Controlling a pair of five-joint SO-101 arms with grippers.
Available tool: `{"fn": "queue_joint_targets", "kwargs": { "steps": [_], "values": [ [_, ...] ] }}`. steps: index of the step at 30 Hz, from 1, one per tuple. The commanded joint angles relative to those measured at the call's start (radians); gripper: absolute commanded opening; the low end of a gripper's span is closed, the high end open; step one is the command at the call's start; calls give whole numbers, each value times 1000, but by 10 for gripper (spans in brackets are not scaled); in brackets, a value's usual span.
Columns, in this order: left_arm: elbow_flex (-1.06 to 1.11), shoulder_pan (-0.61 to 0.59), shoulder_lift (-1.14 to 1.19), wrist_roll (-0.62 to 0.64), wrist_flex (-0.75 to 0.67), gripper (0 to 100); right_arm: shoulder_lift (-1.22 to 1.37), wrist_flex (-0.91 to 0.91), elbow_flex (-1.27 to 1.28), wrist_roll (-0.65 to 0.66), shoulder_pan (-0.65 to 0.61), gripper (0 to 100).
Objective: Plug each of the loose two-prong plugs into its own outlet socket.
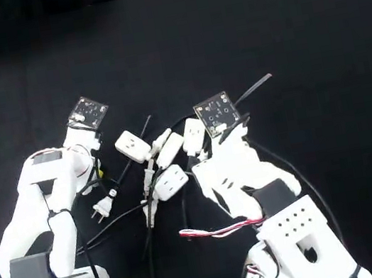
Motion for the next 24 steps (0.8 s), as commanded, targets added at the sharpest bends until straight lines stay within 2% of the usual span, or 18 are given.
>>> {"fn": "queue_joint_targets", "kwargs": {
  "steps": [1, 9, 11, 15, 24],
  "values": [
    [-38, 81, -12, 58, 69, 148, 4, 2, -39, 0, 11, 13],
    [-13, 113, -157, 74, 124, 149, 4, 0, -39, 2, 11, 13],
    [-12, 108, -163, 74, 124, 159, 4, 0, -39, 2, 11, 13],
    [-10, 88, -150, 89, 127, 245, 4, 0, -39, 2, 11, 13],
    [-35, 54, -160, 69, 133, 245, 4, 2, -39, 0, 11, 13]
  ]
}}
